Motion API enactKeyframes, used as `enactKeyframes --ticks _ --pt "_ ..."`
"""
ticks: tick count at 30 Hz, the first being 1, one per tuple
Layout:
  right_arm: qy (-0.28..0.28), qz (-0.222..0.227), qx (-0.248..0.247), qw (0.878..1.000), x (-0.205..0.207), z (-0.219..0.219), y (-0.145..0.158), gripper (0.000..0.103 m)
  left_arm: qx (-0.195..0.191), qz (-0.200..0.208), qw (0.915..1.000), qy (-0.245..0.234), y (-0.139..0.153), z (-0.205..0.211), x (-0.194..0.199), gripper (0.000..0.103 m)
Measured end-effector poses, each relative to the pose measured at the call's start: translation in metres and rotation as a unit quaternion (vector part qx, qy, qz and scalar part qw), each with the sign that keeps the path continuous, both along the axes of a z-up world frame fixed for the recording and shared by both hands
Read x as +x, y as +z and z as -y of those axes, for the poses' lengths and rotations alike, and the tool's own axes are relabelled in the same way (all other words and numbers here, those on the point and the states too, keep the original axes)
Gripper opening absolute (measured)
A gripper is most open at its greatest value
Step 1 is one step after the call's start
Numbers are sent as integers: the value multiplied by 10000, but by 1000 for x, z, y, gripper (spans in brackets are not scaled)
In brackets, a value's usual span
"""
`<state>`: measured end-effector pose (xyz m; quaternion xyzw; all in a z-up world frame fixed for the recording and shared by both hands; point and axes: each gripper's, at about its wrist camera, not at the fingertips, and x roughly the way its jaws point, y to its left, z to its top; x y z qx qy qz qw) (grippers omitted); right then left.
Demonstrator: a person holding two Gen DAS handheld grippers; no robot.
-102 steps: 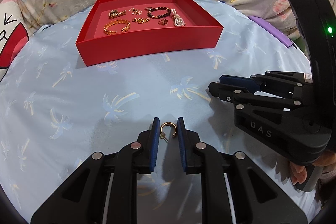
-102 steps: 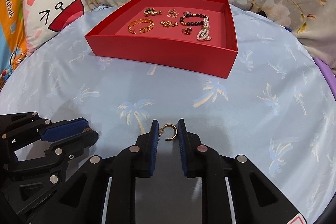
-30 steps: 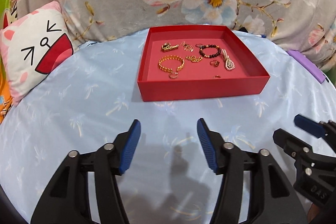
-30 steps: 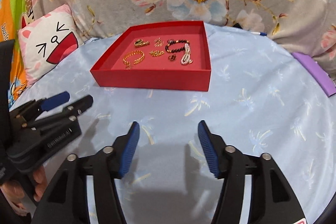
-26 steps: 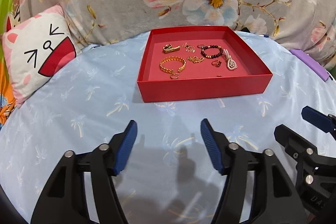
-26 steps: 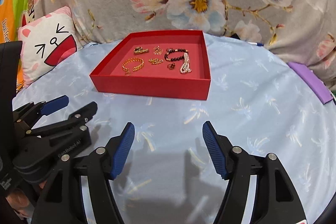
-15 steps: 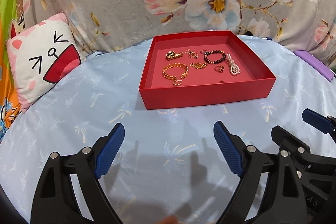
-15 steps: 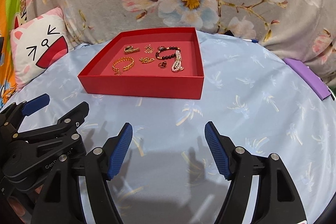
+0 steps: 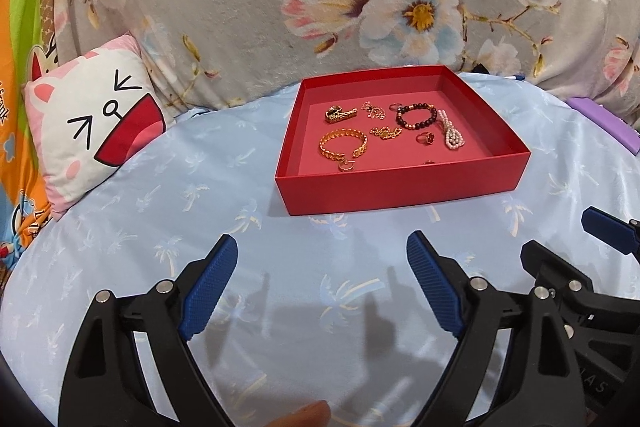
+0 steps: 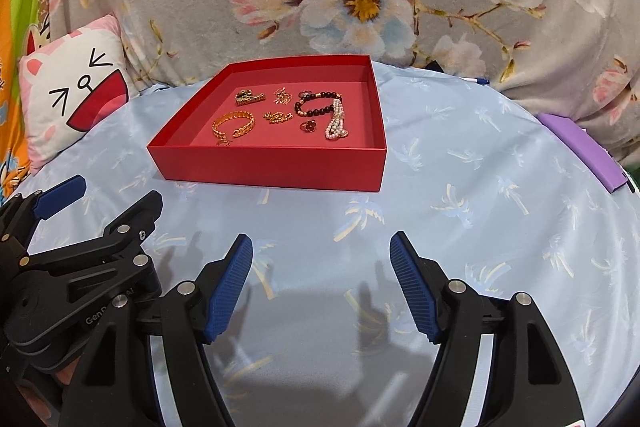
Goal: Organize jewelry
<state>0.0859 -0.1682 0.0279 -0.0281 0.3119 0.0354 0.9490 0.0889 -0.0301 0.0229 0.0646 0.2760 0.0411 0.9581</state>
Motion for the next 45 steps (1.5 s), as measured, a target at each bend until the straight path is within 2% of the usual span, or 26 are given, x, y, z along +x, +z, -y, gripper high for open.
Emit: enactKeyframes --ticks 45 --pt "6 9 -9 10000 0 1 0 70 -6 25 10000 -19 3 1 -2 82"
